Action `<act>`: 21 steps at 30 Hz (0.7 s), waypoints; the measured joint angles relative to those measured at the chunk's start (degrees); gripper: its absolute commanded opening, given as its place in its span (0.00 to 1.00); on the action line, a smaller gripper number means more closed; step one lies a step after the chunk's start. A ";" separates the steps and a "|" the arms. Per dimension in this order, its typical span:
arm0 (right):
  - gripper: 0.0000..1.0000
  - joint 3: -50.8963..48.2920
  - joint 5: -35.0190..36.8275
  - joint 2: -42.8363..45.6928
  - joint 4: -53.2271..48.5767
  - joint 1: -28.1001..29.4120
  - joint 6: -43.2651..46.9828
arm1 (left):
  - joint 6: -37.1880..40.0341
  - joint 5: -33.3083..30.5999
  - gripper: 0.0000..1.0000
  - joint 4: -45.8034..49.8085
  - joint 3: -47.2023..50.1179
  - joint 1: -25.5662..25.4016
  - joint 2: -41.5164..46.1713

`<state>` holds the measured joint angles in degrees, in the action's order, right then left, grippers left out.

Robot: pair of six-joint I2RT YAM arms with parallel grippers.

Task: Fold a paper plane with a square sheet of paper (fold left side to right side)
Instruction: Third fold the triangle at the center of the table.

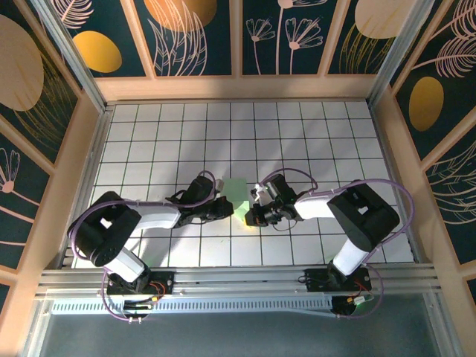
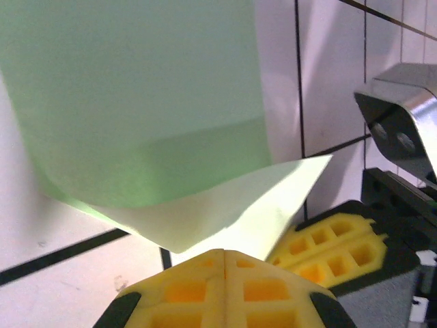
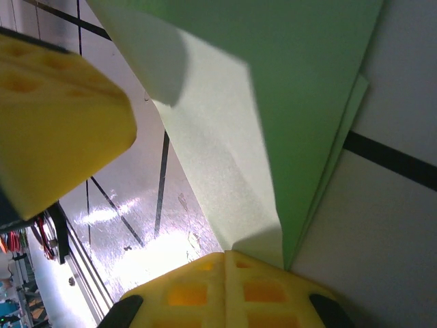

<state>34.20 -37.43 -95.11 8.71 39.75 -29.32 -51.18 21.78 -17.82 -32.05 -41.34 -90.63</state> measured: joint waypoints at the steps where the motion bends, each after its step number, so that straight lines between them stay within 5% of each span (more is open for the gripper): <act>1: 0.00 0.00 -0.02 -0.04 0.00 -0.02 0.02 | -0.35 0.31 0.00 -0.39 0.11 -0.26 0.00; 21: 0.00 0.02 -1.03 -0.68 0.31 -0.33 0.17 | -2.51 1.53 0.00 -3.89 -0.44 -2.93 -4.28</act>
<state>34.22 -38.46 -95.79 9.02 39.42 -29.15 -53.69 23.31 -21.71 -32.49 -44.27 -94.91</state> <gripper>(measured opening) 0.051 0.049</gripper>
